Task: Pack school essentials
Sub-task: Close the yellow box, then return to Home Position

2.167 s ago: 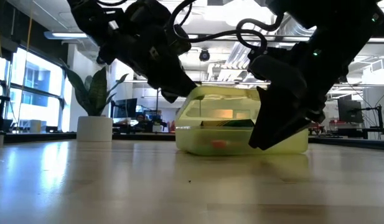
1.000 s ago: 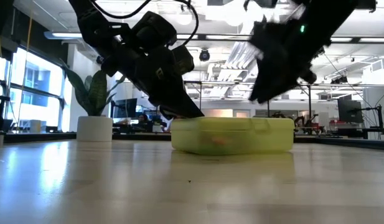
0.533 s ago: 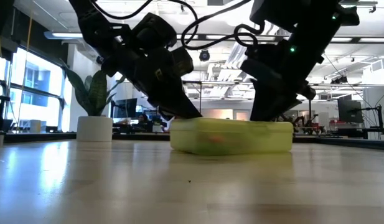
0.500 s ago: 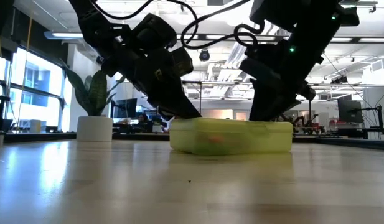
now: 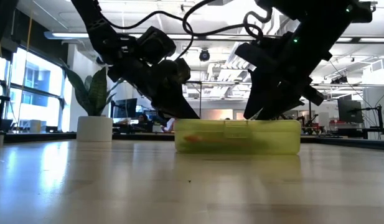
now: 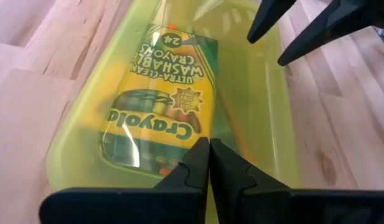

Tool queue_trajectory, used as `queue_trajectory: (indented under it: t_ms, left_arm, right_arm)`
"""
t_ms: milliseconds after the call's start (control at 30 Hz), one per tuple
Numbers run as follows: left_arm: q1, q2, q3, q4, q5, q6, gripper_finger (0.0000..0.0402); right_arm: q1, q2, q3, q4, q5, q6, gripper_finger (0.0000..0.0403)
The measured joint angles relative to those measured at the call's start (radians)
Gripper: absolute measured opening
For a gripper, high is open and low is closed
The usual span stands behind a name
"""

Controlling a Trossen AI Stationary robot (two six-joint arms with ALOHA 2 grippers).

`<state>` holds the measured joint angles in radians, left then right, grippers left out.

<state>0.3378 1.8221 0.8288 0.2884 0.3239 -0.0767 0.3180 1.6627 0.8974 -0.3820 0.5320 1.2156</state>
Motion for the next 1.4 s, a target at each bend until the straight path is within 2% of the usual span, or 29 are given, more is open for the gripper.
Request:
queue_trajectory:
  t_ms: [500,800,1100,1400]
  left_arm:
    - [-0.041,0.000,0.000,0.000,0.010,-0.026,0.0005]
    - [-0.035,-0.039,-0.004,-0.015,0.002,-0.025,0.0005]
    - [-0.031,-0.201,-0.004,-0.071,0.000,0.001,0.0005]
    - [-0.033,-0.477,-0.002,-0.211,-0.001,0.084,0.0005]
  right_arm:
    - [-0.042,-0.001,-0.001,-0.028,-0.001,-0.066,0.0148]
    - [0.005,-0.064,-0.008,-0.032,0.050,-0.123,0.0148]
    - [0.006,-0.212,-0.006,-0.026,0.114,-0.358,0.0148]
    - [-0.022,-0.453,-0.005,-0.012,0.149,-0.811,0.0148]
